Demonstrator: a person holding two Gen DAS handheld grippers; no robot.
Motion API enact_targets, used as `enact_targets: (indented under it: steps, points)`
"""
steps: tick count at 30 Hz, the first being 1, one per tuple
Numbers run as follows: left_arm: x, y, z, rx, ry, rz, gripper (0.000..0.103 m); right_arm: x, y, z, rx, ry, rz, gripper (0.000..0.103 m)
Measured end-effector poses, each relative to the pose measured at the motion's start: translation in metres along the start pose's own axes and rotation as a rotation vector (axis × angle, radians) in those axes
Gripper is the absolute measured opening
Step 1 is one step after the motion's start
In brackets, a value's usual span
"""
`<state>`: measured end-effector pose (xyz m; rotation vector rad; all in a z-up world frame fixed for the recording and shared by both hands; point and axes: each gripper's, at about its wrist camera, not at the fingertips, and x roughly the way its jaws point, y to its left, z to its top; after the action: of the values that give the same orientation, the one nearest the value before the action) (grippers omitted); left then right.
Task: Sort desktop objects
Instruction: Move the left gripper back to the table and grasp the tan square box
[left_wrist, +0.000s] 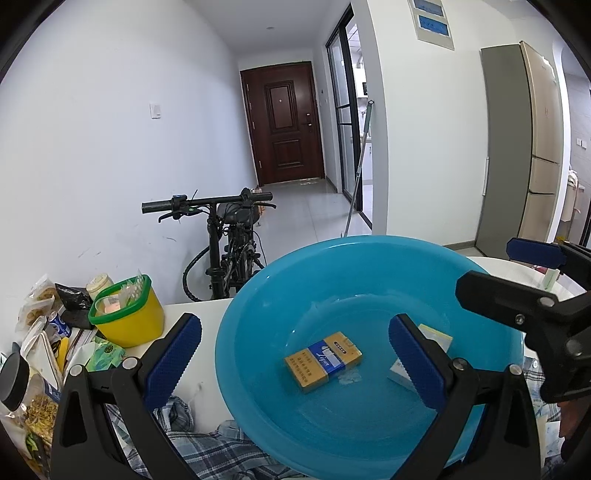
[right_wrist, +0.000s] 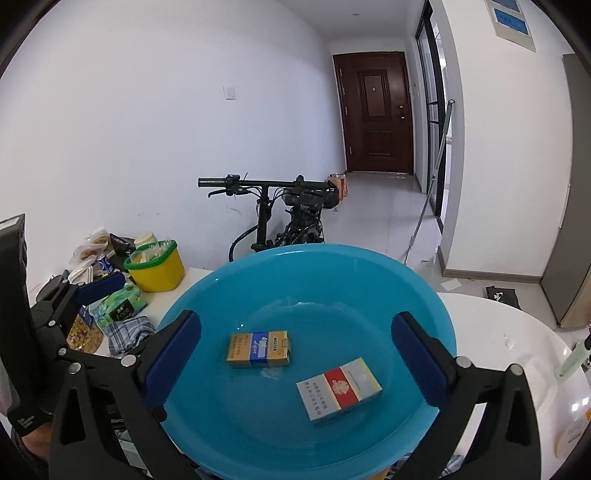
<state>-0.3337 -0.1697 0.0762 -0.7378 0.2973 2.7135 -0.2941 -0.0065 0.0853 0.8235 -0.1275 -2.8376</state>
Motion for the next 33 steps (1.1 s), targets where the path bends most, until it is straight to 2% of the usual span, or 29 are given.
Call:
enact_targets:
  steps: [20,33]
  points:
    - [0.0002,-0.0004,-0.001,0.0,-0.001,-0.001,0.103,0.005,-0.0008,-0.0044,-0.003,0.027,0.004,0.103]
    - [0.0006,0.0002,-0.0004,-0.003,0.002,-0.008,0.103,0.0008,-0.0028,-0.0023,0.018,0.01,0.008,0.103]
